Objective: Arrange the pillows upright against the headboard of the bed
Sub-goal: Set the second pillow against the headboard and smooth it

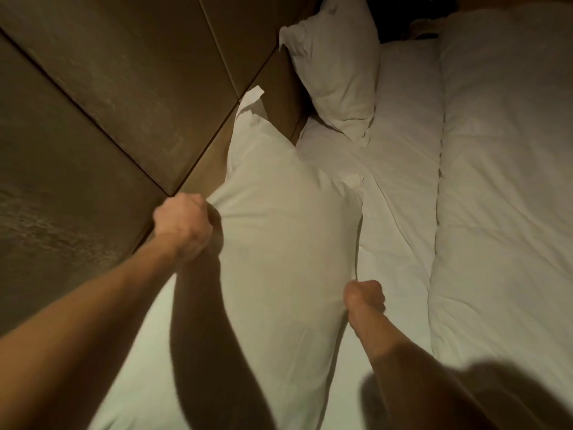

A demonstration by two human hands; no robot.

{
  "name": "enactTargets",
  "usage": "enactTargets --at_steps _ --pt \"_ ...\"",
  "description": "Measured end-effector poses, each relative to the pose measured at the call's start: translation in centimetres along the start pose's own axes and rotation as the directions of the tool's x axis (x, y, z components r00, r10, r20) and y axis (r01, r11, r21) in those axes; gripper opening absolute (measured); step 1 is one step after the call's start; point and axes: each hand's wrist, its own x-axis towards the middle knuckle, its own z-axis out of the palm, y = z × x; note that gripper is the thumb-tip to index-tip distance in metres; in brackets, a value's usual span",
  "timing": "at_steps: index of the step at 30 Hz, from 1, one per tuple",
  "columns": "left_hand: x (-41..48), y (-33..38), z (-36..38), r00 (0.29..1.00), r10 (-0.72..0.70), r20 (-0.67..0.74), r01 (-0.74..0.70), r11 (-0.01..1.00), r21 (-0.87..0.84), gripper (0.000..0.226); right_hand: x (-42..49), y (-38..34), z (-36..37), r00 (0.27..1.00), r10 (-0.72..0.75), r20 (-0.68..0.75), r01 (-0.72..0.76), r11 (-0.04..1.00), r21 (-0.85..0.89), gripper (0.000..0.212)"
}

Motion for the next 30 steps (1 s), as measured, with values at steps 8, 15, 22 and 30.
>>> enactTargets --at_steps 8,15,22,30 --pt "0.1 -0.6 -0.1 0.997 0.077 0.004 -0.077 0.997 0.01 0.03 -0.9 -0.1 0.5 1.0 -0.013 -0.012 0.012 1.0 -0.022 0.038" --pt "-0.1 -1.1 0.5 1.0 0.006 -0.025 -0.005 1.0 0.018 0.026 -0.3 -0.2 -0.3 0.998 0.008 -0.055 -0.009 1.0 -0.001 0.028" --pt "0.1 -0.5 -0.6 0.998 0.046 0.036 -0.044 0.997 -0.057 0.027 0.0 0.0 -0.5 0.998 -0.035 0.044 0.037 0.999 -0.029 0.023" --pt "3.1 2.3 -0.6 0.995 -0.075 0.071 0.092 0.955 -0.281 0.052 3.4 -3.9 -0.3 0.979 -0.067 0.193 0.047 0.993 0.108 0.057"
